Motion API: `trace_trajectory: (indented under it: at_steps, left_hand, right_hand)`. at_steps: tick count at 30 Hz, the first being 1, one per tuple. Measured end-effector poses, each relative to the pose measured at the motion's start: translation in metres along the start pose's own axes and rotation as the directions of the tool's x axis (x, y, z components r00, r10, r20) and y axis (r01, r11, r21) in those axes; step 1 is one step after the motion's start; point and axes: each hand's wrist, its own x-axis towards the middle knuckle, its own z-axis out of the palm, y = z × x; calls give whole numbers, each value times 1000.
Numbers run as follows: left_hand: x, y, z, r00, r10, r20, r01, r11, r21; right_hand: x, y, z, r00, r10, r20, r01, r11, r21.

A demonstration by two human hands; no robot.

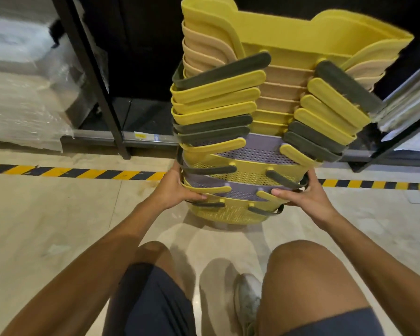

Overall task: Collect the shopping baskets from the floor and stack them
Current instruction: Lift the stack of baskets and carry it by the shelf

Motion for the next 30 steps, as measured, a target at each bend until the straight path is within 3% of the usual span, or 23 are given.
trace_trajectory:
  at_steps: [5, 12, 25, 30]
  left_hand:
    - [32, 49, -43, 999, 35, -39, -33, 998, 51]
    - [119, 72, -65, 984, 98, -151, -85, 992, 92]
    - [267, 62, -56, 968, 135, -213, -110, 986, 126]
    - [290, 39, -45, 975, 72, -210, -53, 994, 97]
  right_hand:
    - [43, -55, 4, 998, -66, 23, 65, 998, 15]
    - [147, -83, 2, 985, -170, 27, 169, 985, 27]
    - [310, -50, -8, 977, -213, 19, 212, 977, 40]
    - [337, -23, -2, 978, -208, 14, 207, 978, 21]
